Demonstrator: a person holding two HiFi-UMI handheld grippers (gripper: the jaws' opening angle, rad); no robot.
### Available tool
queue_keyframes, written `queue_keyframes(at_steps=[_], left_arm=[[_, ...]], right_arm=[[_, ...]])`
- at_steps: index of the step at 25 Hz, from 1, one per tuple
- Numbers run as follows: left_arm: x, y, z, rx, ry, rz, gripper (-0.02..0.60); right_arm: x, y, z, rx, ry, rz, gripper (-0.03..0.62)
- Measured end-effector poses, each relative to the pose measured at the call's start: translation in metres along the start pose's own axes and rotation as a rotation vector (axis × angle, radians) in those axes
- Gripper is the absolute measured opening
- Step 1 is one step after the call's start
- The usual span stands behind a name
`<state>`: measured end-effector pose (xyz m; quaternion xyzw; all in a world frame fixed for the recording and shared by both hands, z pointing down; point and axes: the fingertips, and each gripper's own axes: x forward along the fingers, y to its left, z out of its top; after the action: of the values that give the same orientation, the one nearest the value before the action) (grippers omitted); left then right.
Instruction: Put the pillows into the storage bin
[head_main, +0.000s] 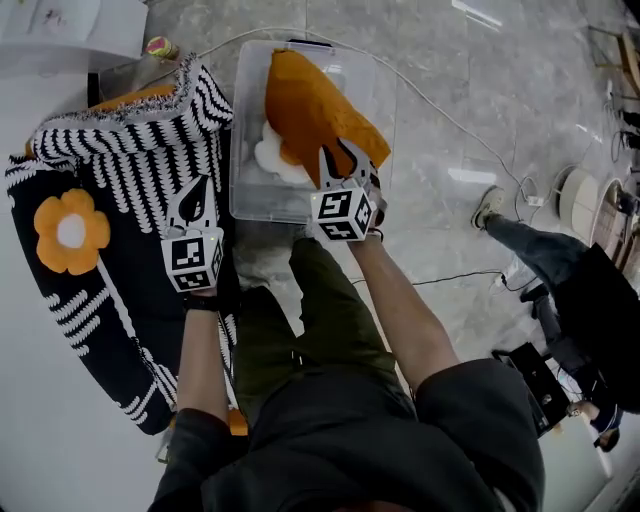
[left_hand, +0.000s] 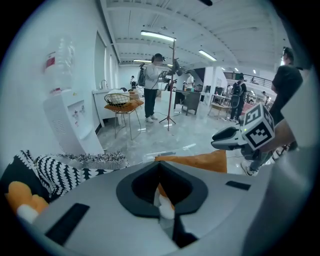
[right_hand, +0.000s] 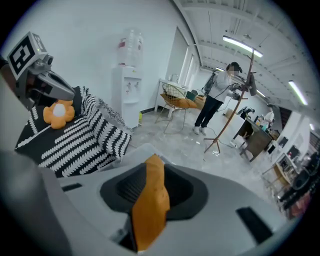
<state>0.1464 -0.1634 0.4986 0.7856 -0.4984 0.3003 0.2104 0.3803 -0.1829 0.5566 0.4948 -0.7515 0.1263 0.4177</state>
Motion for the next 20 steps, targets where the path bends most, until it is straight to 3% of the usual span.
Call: queue_keyframes(at_steps=[2, 6, 10, 14, 20], left_arm=[[-0.012, 0.011, 0.004, -0.018, -0.016, 0.027, 0.003], [-0.046, 0.044, 0.007, -0.077, -0.048, 0.117, 0.003], [-0.091, 0.095, -0.004, -0.146, -0.08, 0.213, 0.004], [-0.143, 0.152, -0.038, -0.235, -0.101, 0.344, 0.003], [-0.229, 0.235, -0.107, -0.354, -0.113, 0.508, 0.003]], right_arm=[[-0.001, 0.008, 0.015, -0.029, -0.012, 0.035, 0.12], [0.001, 0.04, 0.061, -0.129, -0.064, 0.147, 0.226], [-0.001, 0.095, 0.116, -0.236, -0.12, 0.266, 0.287], [-0.007, 0.166, 0.172, -0.352, -0.196, 0.391, 0.328], [-0.017, 0.298, 0.237, -0.511, -0.276, 0.533, 0.33]])
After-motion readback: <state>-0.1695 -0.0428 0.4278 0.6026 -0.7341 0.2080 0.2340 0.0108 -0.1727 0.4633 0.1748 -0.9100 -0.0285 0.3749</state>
